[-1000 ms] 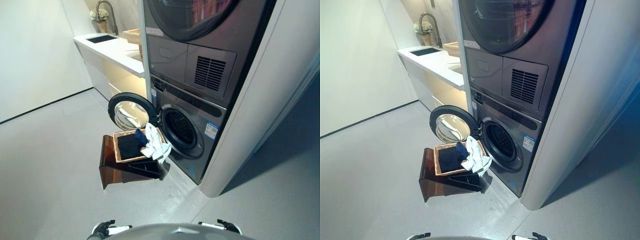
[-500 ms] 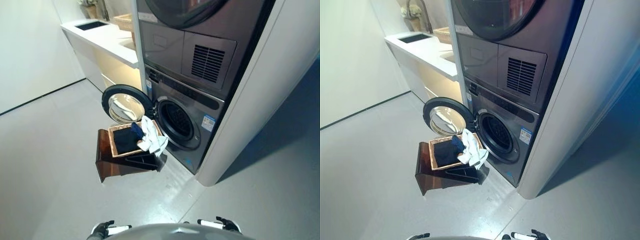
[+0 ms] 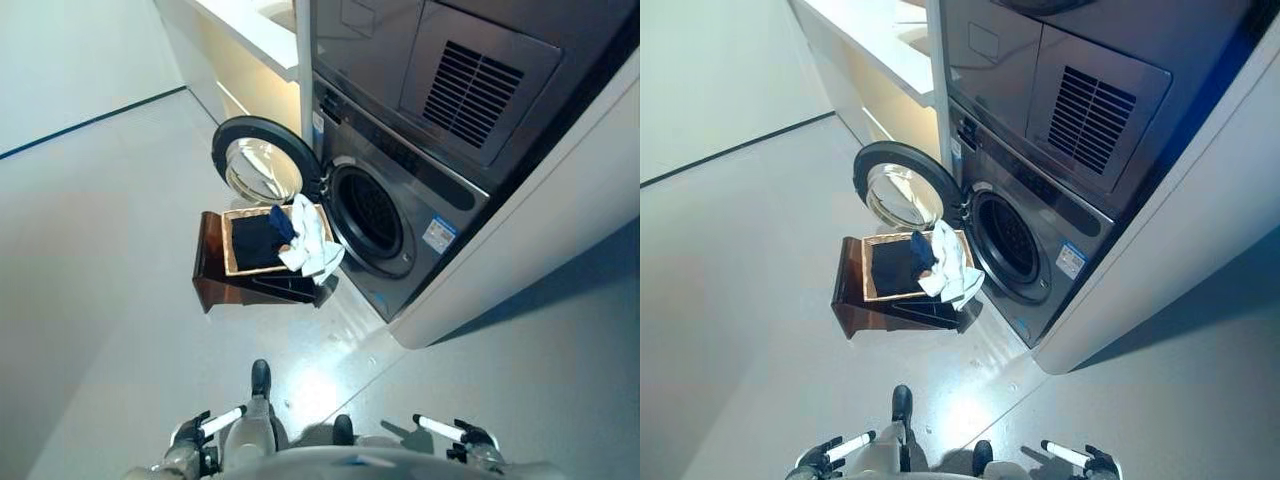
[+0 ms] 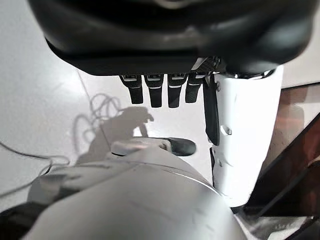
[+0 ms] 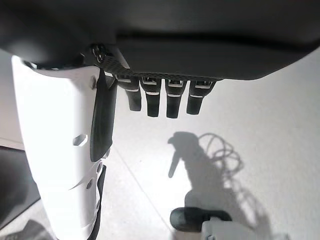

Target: Pick up the clothes and place them into the washing machine

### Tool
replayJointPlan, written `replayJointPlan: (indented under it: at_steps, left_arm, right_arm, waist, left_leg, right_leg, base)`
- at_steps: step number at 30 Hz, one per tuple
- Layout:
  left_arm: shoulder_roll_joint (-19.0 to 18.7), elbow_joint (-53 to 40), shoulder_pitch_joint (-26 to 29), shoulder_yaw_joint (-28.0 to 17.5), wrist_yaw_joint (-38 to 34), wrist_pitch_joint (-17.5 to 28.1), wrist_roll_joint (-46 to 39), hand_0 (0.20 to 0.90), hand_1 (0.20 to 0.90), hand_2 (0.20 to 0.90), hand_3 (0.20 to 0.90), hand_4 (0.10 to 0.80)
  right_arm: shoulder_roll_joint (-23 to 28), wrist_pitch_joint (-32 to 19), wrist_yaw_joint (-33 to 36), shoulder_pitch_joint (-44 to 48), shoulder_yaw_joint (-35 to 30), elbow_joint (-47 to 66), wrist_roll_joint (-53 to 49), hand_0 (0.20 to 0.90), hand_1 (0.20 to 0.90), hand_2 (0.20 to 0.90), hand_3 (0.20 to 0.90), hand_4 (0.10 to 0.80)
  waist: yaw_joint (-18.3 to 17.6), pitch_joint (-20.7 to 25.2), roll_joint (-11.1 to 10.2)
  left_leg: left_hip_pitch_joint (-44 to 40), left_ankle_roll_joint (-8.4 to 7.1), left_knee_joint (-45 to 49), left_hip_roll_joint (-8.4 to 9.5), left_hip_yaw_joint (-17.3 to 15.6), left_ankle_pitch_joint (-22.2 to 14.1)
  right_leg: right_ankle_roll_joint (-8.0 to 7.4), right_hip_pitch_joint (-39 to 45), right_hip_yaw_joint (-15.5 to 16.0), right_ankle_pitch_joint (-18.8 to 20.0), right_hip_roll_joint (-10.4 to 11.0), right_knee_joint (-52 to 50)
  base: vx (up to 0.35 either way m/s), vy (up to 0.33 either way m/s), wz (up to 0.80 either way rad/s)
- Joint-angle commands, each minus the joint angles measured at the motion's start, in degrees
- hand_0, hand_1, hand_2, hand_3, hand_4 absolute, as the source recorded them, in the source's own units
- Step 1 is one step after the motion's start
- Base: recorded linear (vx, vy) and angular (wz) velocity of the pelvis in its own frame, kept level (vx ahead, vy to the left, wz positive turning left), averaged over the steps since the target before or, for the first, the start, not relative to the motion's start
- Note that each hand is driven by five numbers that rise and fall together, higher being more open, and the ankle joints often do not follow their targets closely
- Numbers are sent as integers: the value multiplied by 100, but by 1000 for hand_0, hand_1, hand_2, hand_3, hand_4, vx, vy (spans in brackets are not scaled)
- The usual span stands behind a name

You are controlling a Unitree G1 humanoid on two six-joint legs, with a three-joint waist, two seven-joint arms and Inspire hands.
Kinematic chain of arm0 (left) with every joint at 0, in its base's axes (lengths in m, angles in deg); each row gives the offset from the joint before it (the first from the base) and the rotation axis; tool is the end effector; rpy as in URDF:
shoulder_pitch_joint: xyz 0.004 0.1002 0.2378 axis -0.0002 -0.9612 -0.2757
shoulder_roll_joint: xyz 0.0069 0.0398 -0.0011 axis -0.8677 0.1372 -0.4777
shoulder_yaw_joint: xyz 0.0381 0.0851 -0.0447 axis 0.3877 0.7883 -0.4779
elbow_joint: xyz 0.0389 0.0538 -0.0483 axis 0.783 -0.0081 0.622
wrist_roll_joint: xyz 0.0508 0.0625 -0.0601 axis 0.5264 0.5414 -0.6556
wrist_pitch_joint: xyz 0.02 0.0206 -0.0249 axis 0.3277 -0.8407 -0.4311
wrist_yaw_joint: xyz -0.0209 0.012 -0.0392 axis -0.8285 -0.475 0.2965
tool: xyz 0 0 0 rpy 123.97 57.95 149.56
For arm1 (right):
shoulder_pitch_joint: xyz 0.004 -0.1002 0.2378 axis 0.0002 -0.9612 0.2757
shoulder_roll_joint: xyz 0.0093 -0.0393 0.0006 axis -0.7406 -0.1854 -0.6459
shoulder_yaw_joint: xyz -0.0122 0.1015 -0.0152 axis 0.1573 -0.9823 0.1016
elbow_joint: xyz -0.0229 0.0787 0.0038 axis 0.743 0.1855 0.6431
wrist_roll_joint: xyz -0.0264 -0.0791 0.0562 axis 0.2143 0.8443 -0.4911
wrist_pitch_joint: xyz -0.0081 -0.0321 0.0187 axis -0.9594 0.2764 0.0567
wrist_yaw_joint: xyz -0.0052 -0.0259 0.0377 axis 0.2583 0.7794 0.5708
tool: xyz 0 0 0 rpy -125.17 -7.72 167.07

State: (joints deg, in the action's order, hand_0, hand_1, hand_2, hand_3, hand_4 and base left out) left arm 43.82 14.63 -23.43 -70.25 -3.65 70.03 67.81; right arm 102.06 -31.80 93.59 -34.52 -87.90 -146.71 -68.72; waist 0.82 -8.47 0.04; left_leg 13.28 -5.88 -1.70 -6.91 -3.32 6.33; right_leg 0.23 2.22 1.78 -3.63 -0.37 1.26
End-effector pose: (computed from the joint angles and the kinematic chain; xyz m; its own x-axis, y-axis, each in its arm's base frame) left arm 0.0725 0.2155 -0.1192 0.2934 0.2699 -0.9171 -0.2538 0.9469 0.1975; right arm 0.0688 -0.2402 -0.1135 0.2084 -0.4144 -0.8859 0.2974 0.8898 -0.3462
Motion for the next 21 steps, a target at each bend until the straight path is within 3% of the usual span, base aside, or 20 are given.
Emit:
replayJointPlan:
  at_steps: [1, 5, 8, 10, 12, 13, 15, 16, 17, 18, 19, 21]
  left_arm:
    - [50, -74, 246, -62, -166, 144, 72, 900, 900, 900, 900, 800]
    - [14, -180, 393, 87, -234, 178, 208, 900, 900, 900, 900, 800]
    - [60, -212, 425, 185, -247, 195, 306, 900, 900, 900, 900, 800]
    - [99, -249, 440, 275, -228, 189, 423, 900, 900, 900, 900, 800]
    - [128, -248, 434, 466, -202, 143, 723, 900, 900, 900, 900, 800]
    - [105, -245, 433, 465, -181, 123, 762, 900, 900, 900, 900, 800]
    - [35, -220, 430, 442, -148, 96, 815, 900, 900, 900, 900, 800]
    - [-9, -216, 442, 459, -129, 82, 894, 900, 900, 900, 900, 800]
    - [-64, -203, 477, 478, -122, 70, 969, 900, 900, 900, 900, 800]
    - [-115, -162, 470, 471, -117, 54, 1003, 900, 900, 900, 900, 800]
    - [-137, -156, 432, 455, -133, 55, 997, 900, 900, 900, 900, 800]
    - [-154, -150, 393, 413, -169, 113, 869, 900, 900, 900, 900, 800]
  right_arm:
    - [-143, -86, 176, 204, 407, 540, 167, 900, 900, 900, 900, 800]
    - [-216, -116, 155, 324, 536, 815, 184, 900, 900, 900, 900, 800]
    - [-236, -108, 136, 317, 490, 765, 152, 900, 900, 900, 900, 800]
    - [-243, -110, 133, 261, 465, 754, 147, 900, 900, 900, 900, 800]
    - [-206, -103, 133, 233, 413, 744, 99, 900, 900, 900, 900, 800]
    - [-178, -127, 124, 225, 361, 747, 18, 900, 900, 900, 900, 800]
    - [-157, -176, 133, 187, 286, 784, -128, 900, 900, 900, 900, 800]
    - [-150, -206, 136, 180, 276, 797, -175, 900, 900, 900, 900, 800]
    - [-143, -227, 143, 164, 267, 811, -193, 900, 900, 900, 900, 800]
    - [-147, -229, 150, 137, 222, 818, -207, 900, 900, 900, 900, 800]
    - [-141, -228, 156, 100, 200, 831, -189, 900, 900, 900, 900, 800]
    - [-147, -202, 155, 84, 183, 873, -88, 900, 900, 900, 900, 800]
  waist:
    - [136, 202, -418]
    - [134, 245, -521]
    - [105, 287, -597]
    - [86, 347, -636]
    - [43, 386, -594]
    - [14, 363, -528]
    - [-132, 239, -358]
    - [-235, 130, -247]
    - [-334, -5, -112]
    - [-338, -26, -51]
    - [-390, -94, -32]
    - [-453, -176, -28]
  left_leg:
    - [640, 296, 727, 217, -451, 108]
    - [746, 356, 883, 315, -494, -25]
    - [899, 458, 1256, 409, -550, -298]
    - [900, 560, 1387, 526, -606, -513]
    - [731, 691, 1295, 651, -646, -648]
    - [546, 770, 1183, 735, -613, -699]
    - [106, 873, 857, 881, -433, -782]
    - [-141, 882, 688, 895, -339, -792]
    - [-420, 853, 490, 823, -257, -755]
    - [-574, 803, 404, 759, -263, -758]
    - [-776, 744, 314, 725, -214, -779]
    - [-1107, 611, 261, 682, -176, -936]
  right_leg:
    - [-822, 511, 278, -259, 860, -498]
    - [-925, 514, 178, 93, 953, -313]
    - [-1027, 634, 257, 272, 1117, -207]
    - [-1097, 605, 269, 608, 1248, -341]
    - [-1059, 356, 107, 986, 1273, -967]
    - [-1001, 153, 16, 1137, 1220, -1421]
    - [-860, -252, -277, 1089, 880, -2293]
    - [-780, -681, -371, 779, 596, -2547]
    - [-667, -1098, -220, 292, 403, -2534]
    - [-618, -1175, 68, 76, 516, -2148]
    - [-609, -1072, 309, 136, 683, -1656]
    - [-747, -1374, 497, 716, 980, -495]
  base:
    - [143, 81, -24]
    - [152, 100, -80]
    - [191, 143, 19]
    - [219, 165, 0]
    - [218, 212, -4]
    - [213, 245, -12]
    - [243, 219, -8]
    - [276, 156, 8]
    - [279, 79, 4]
    - [300, -26, -4]
    - [329, -131, 1]
    - [322, -194, 20]
